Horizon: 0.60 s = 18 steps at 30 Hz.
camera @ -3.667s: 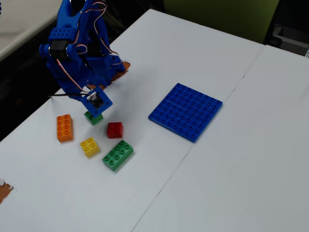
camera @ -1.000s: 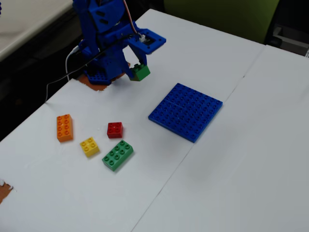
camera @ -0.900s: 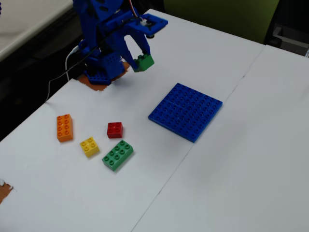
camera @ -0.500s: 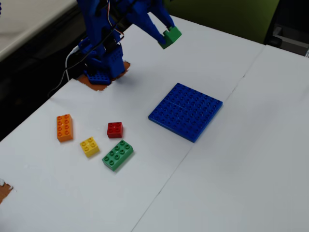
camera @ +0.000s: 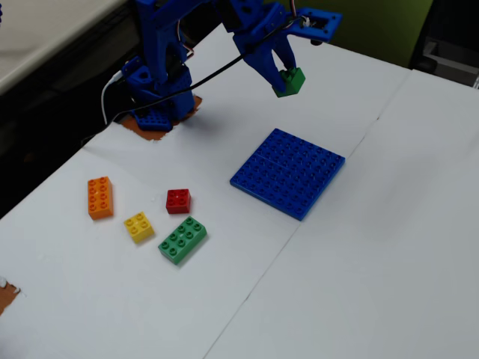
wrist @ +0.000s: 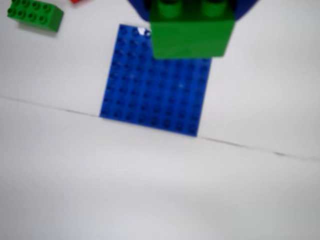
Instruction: Pick up the 2x2 green block and go up the 8x8 blue block.
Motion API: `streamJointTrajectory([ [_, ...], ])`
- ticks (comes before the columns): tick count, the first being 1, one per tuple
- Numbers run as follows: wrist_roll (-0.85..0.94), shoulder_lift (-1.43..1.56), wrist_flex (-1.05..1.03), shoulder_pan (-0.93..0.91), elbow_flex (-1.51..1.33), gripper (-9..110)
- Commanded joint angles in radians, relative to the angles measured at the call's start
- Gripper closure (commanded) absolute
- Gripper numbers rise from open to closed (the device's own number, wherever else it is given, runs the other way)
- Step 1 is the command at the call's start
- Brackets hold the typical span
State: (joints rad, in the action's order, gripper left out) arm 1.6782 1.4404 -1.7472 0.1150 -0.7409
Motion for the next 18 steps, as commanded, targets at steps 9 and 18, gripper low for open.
streamJointTrajectory([
  [9,-0.051,0.057,-0.008,0.009,-0.175,101],
  [18,-0.11,-0.117,-0.008,0.014,-0.046,101],
])
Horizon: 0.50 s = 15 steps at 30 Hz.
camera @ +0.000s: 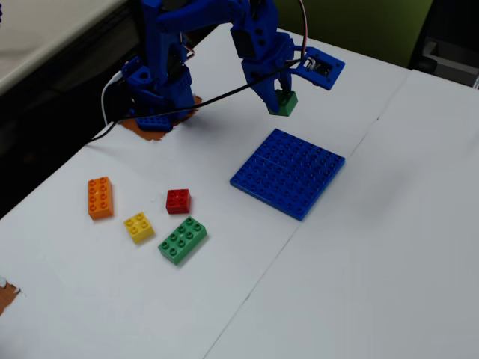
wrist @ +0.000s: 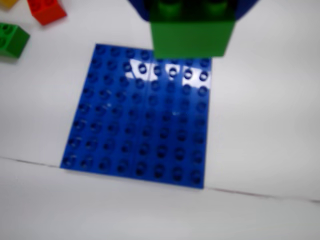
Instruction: Pick up the 2x2 green block and go up the 8x8 blue block.
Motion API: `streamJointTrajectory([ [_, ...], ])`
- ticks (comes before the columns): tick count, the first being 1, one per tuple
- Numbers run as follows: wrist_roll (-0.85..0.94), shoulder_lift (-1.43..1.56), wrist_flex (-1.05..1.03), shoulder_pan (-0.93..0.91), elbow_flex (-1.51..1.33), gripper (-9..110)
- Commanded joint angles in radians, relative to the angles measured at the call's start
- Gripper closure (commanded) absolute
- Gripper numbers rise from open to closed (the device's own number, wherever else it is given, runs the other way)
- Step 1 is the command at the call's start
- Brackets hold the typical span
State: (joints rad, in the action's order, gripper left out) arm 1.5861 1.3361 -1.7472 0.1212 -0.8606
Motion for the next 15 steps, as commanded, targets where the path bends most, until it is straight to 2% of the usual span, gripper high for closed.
streamJointTrajectory([
  [1,-0.026,-0.02,-0.008,0.003,0.084,101],
  [15,-0.179,-0.034,-0.008,-0.087,0.112,101],
])
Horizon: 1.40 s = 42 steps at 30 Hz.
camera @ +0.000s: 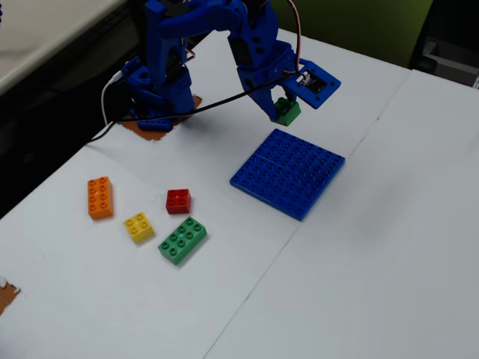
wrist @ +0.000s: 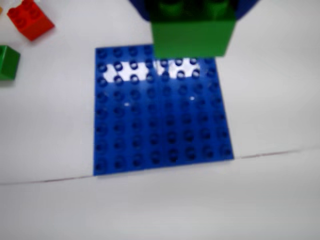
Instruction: Pick up the 2x2 green block and go up the 8x8 blue block.
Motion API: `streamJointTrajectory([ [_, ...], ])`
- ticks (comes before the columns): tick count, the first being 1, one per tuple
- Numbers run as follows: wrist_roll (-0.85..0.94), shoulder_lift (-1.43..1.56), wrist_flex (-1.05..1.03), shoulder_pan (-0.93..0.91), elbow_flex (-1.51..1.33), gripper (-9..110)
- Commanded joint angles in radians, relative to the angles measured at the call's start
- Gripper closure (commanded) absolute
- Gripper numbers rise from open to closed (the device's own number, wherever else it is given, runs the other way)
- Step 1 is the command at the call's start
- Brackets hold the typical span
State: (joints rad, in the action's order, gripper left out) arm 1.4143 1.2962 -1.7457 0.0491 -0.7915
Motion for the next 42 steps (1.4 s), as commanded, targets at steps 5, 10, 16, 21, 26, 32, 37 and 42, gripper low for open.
streamJointTrajectory([
  [5,0.005,-0.006,-0.009,-0.043,0.091,101],
  [10,0.017,-0.011,-0.008,-0.072,0.127,101],
  [16,0.041,-0.055,-0.008,-0.094,0.186,101],
  [21,0.067,-0.078,-0.008,-0.11,0.201,101],
  [26,0.098,-0.072,-0.009,-0.115,0.186,101],
  [32,0.149,-0.061,-0.011,-0.097,0.144,101],
  [37,0.173,-0.041,-0.012,-0.086,0.107,101],
  [42,0.178,-0.031,-0.012,-0.077,0.094,101],
])
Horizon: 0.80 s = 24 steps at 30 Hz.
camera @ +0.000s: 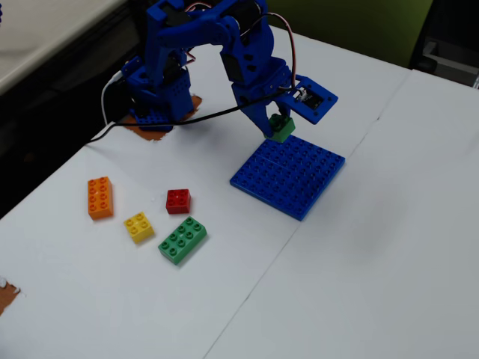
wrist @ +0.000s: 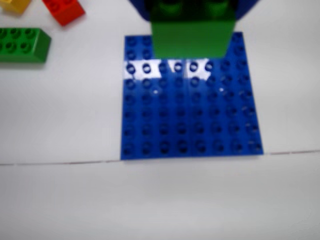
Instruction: Pick up the 2x2 green block and go up the 8x8 blue block.
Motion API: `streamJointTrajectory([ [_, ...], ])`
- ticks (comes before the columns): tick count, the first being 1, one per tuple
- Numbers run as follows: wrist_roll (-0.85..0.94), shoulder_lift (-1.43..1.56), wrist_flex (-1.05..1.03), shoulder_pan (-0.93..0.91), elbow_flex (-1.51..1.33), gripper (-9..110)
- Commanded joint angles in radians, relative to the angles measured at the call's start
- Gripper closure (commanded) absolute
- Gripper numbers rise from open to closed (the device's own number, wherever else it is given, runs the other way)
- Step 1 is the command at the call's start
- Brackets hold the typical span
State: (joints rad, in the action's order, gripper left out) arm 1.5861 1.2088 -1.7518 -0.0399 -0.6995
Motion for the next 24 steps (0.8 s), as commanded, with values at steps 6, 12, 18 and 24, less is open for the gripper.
streamJointTrajectory([
  [6,0.005,0.072,-0.006,0.018,-0.009,101],
  [12,0.005,0.075,-0.006,0.02,-0.014,101],
  [18,0.006,0.075,-0.006,0.02,-0.023,101],
  [24,0.008,0.077,-0.006,0.02,-0.023,101],
])
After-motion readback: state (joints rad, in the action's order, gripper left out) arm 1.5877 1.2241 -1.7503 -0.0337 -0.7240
